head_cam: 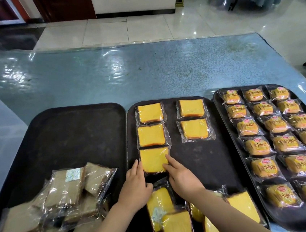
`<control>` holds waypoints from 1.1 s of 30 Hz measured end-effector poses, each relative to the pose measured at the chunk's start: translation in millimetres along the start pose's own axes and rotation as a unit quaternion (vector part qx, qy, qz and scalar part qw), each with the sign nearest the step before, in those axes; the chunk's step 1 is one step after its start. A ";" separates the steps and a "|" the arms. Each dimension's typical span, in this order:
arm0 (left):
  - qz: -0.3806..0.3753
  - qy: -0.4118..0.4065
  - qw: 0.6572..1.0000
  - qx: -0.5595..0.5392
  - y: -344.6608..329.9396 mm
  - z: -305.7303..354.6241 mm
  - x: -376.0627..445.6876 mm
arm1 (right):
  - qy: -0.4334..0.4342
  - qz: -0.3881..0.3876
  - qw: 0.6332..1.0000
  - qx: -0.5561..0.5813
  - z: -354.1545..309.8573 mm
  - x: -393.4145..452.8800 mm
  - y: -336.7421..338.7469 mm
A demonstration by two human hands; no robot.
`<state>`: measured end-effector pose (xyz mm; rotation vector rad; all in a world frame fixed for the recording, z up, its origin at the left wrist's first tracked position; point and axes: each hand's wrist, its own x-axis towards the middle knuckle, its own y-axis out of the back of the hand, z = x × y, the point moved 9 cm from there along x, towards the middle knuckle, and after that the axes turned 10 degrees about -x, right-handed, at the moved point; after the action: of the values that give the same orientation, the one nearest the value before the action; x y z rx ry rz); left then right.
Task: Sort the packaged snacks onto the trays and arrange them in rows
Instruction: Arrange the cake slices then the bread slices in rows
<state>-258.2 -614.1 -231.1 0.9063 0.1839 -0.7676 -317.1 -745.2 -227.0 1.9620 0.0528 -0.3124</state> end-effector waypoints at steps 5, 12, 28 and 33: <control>0.045 0.000 0.999 0.005 4.9 -0.6 -2.7 | -0.010 0.024 1.000 -0.003 6.3 -3.7 7.4; 0.091 -0.091 0.992 0.017 10.4 3.8 -25.8 | -0.091 0.042 0.995 0.022 41.3 -42.1 13.1; -0.044 -0.234 0.971 0.022 -70.4 91.2 -43.0 | -0.262 0.019 0.965 0.021 139.2 -162.9 50.2; -0.072 -0.246 0.966 0.037 -99.2 131.1 -47.4 | -0.283 -0.038 0.954 0.090 153.6 -191.8 37.6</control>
<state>-380.6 -727.0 -191.9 0.7518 -0.2210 -1.1180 -525.0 -879.4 -203.7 1.9800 -0.2805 -0.9483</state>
